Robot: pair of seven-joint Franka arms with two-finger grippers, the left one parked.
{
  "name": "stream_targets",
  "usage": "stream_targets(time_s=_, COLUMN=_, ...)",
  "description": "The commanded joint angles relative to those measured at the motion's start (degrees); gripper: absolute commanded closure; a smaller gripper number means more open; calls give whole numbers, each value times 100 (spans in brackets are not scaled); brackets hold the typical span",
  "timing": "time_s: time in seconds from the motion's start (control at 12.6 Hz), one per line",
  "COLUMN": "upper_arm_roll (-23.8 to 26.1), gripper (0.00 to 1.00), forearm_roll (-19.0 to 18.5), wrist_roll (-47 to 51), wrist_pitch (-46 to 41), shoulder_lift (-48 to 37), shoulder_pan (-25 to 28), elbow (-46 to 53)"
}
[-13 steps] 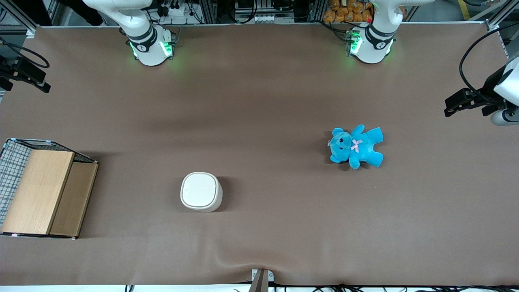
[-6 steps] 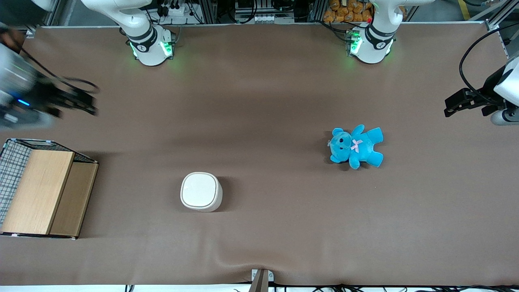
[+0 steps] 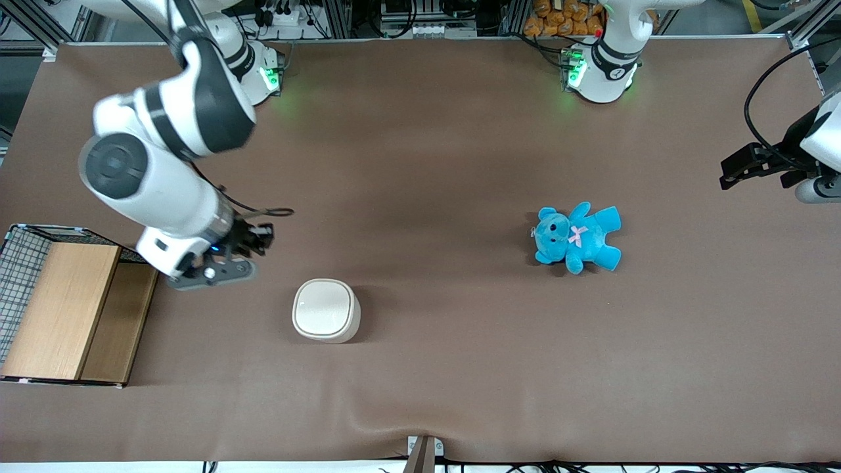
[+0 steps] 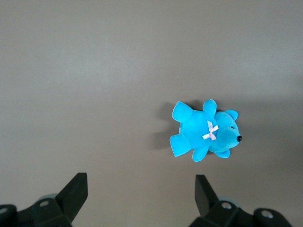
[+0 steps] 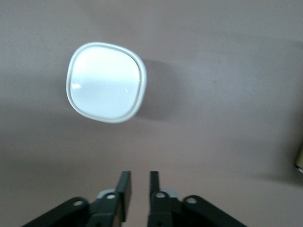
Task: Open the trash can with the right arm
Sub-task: 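Move the right gripper over the white trash can's lid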
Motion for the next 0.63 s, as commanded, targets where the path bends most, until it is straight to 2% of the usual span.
stream_targets(time_s=0.0, upper_arm_roll=-55, gripper=100, forearm_roll=41, wrist_roll=173, wrist_pitch=297, shoulder_lift=413, shoulder_pan=108, elbow=255)
stream_targets(time_s=0.56, upper_arm_roll=-55, gripper=100, forearm_roll=76, wrist_roll=199, wrist_pitch=1475, shoulder_lift=1187, shoulder_pan=152, elbow=255)
